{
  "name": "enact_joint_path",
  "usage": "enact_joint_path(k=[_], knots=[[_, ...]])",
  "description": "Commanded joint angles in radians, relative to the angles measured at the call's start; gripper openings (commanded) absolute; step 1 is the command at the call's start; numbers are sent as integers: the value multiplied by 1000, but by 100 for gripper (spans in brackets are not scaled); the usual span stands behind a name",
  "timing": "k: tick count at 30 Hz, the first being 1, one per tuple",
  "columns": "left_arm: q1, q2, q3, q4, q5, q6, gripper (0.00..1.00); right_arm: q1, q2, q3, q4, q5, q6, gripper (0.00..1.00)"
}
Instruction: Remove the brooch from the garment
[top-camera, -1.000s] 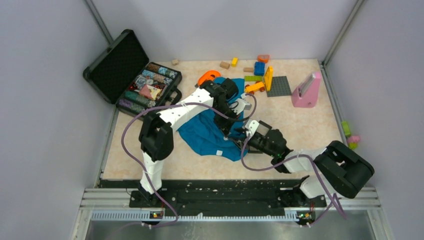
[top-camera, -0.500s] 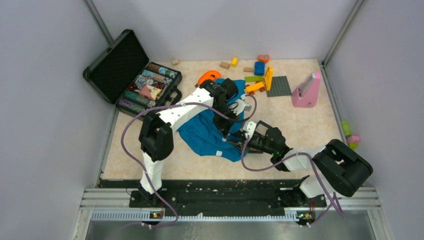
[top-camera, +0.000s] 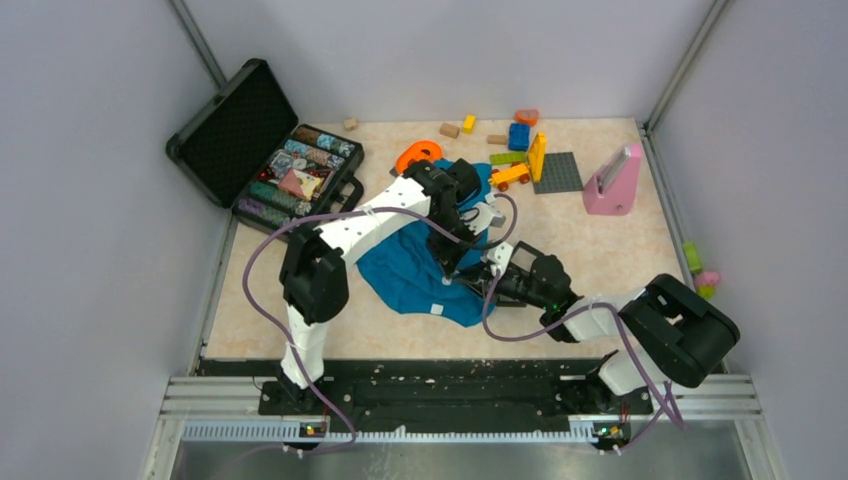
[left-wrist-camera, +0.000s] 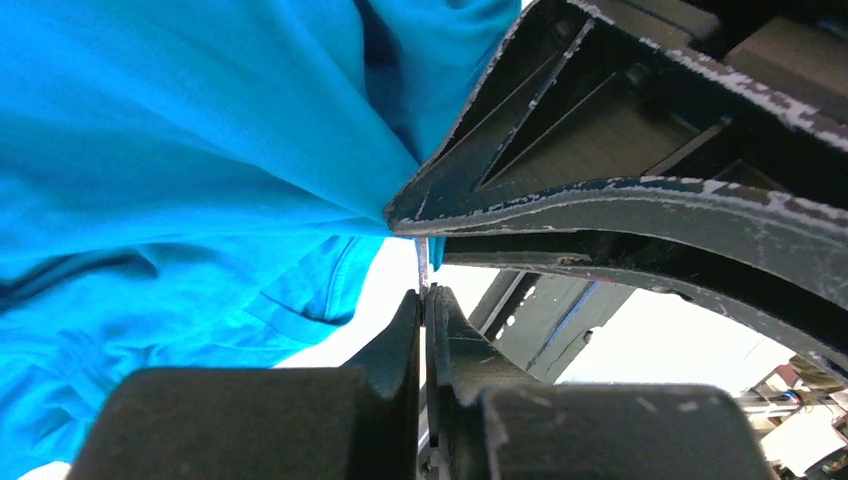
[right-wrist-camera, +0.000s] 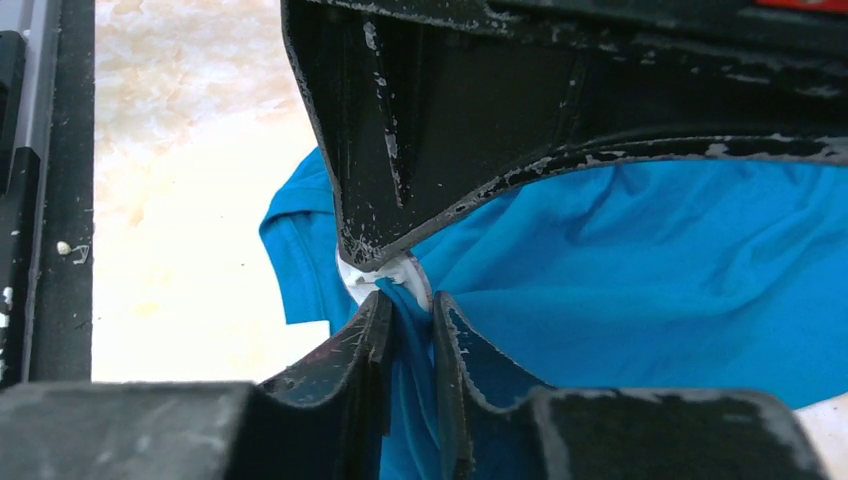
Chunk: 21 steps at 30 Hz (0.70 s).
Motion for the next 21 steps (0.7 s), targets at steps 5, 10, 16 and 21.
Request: enact_joint_path(k=[5,10,16,21], knots=[[-9,-73,-9,107,-39,-30,32,9,-4,37,12,-60,-1,0],[-5,-193,-118,276,-116,-110,68,8,-6,38,14,-30,25,0],[18,-511,-494,737,-149,-259,92,6,-18,30,17,19,57,0],[63,-732,-860,1093,-145,-394,92,-14,-7,11,136,28,204,0]])
